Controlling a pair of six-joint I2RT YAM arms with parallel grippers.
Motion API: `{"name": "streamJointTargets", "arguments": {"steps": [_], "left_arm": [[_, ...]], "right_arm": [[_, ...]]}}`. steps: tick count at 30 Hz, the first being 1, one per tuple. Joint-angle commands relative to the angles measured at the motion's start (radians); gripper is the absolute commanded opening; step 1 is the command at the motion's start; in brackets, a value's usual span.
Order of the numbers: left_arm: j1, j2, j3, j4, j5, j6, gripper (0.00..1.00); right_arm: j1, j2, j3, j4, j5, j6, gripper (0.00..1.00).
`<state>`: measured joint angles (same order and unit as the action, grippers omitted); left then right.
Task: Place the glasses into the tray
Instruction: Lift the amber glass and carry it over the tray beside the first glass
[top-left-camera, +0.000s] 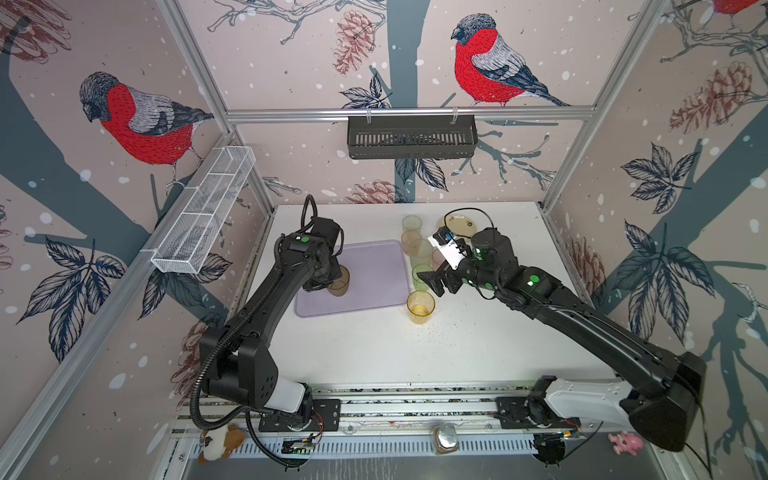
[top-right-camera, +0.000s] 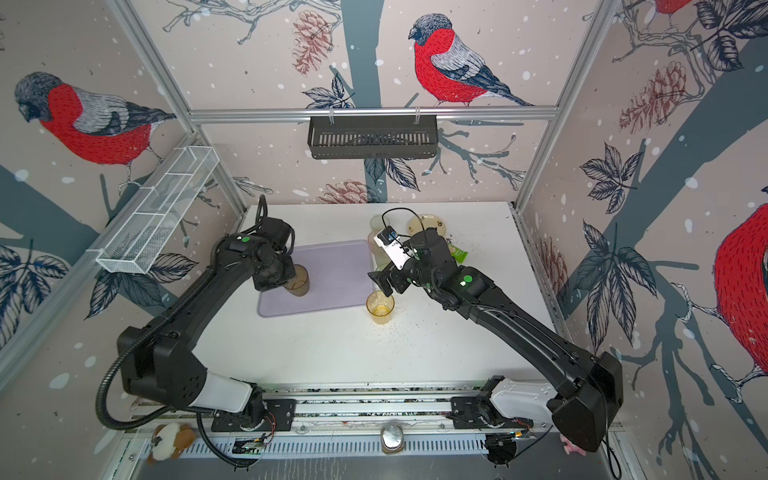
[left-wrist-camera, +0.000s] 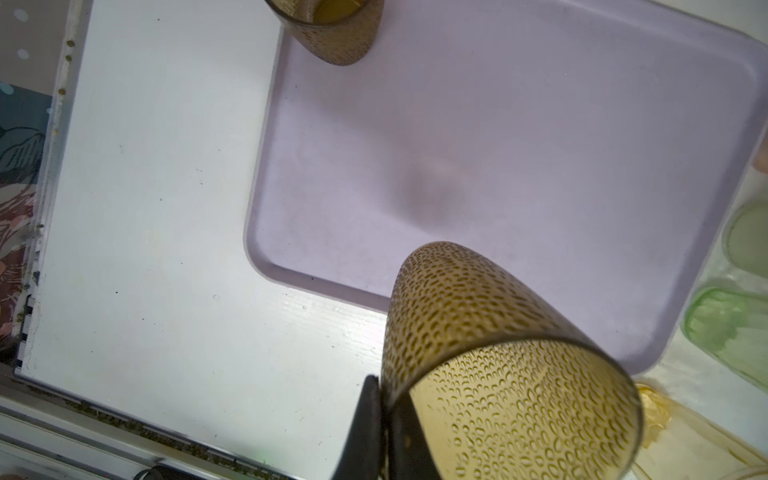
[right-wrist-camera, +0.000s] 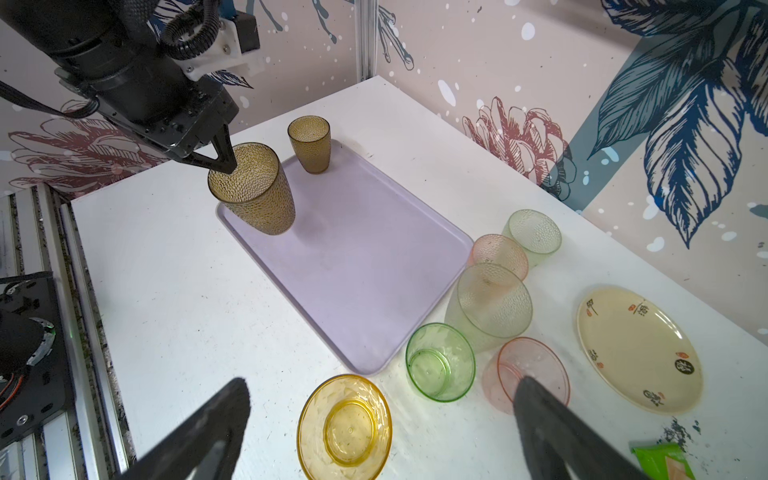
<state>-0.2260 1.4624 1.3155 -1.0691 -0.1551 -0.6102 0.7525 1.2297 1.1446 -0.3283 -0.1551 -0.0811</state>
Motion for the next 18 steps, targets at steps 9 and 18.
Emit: {"name": "streamJointTargets", "arguments": {"steps": [9, 18], "left_arm": [[0.137, -0.026, -0.075, 0.064, 0.021, 0.057, 0.00], [0.236, -0.025, -0.081, 0.087, 0.027, 0.102, 0.00]], "right_arm": [[0.023, 0.017, 0.015, 0.028, 0.005, 0.001, 1.00], [0.028, 0.018, 0.019, 0.039, -0.002, 0.003, 0.99]]}}
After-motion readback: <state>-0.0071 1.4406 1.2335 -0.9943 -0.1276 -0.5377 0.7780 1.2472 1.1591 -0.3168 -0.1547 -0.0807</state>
